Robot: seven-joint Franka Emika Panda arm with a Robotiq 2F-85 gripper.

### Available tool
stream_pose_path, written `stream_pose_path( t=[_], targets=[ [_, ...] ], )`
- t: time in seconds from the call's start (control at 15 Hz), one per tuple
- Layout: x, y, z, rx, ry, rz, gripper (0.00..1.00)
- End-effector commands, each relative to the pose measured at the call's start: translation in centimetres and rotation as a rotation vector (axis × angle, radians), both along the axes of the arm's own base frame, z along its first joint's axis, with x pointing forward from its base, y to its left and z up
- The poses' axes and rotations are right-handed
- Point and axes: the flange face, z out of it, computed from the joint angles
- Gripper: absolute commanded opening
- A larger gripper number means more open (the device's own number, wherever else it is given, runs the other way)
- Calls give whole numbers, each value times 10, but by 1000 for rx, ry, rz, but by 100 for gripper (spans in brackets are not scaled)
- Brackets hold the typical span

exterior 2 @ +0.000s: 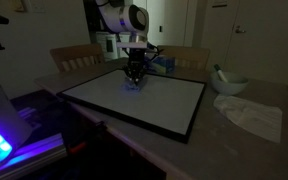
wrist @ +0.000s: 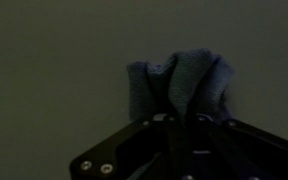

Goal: Use the cloth to wipe the whiteboard on the table

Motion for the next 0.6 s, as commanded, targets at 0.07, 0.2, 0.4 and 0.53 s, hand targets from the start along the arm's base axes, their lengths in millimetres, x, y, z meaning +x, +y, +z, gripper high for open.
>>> stream_pose_path(
  t=[0.07,0.2,0.4,0.53],
  targets=[
    [22,-4,-25,30,-49,-133,2],
    [25,-4,-27,45,-51,-169,2],
    [28,-3,-30,58,-39,-149,2],
    [27,-3,-26,54,-2,-101,2]
  ],
)
